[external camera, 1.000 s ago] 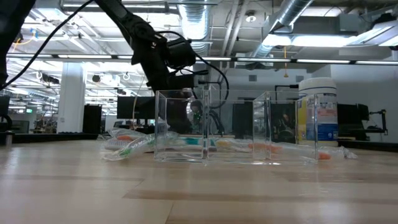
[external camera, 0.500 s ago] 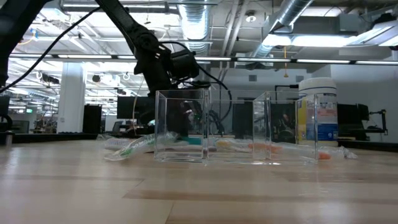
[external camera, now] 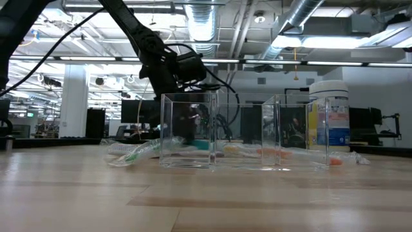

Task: Pick & Place toothbrushing station
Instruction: Put the blue mouthwash into the transparent organizer

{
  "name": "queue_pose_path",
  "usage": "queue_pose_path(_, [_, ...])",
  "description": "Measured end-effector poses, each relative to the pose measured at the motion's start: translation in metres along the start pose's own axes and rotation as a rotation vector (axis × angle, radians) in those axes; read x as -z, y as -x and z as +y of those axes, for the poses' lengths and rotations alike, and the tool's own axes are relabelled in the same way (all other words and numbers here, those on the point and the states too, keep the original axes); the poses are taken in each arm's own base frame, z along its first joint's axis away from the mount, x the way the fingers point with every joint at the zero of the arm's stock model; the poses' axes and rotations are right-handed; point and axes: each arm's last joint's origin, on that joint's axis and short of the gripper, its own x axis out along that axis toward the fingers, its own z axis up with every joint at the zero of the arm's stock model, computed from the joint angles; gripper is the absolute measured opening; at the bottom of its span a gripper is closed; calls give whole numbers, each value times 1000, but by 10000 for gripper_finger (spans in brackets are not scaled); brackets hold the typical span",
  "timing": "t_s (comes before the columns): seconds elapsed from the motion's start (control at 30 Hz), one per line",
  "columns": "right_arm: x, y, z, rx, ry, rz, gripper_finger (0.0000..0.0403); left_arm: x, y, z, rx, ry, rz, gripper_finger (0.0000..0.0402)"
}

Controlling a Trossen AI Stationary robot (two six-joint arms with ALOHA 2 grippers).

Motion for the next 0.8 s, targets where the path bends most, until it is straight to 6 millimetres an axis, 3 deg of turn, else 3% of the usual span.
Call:
queue_pose_path(0.13, [0,0,0,0,-1,-3,60,-3,10,6,3,126,-83,89])
queue_pose_path(0.33, [2,0,0,-2,26,23,60,-19,66,35,9,427,-403,87])
queue_pose_path(0.53, [16,-6,5,-33,72,135,60,-20,153,51,68,610,-687,87])
queue_pose_path(0.7, [43,-32,19,-132,102,271,60,-11,220,47,214,681,-867,86])
queue_pose_path(0.8, [58,-52,24,-206,103,325,60,-8,250,37,280,680,-935,86])
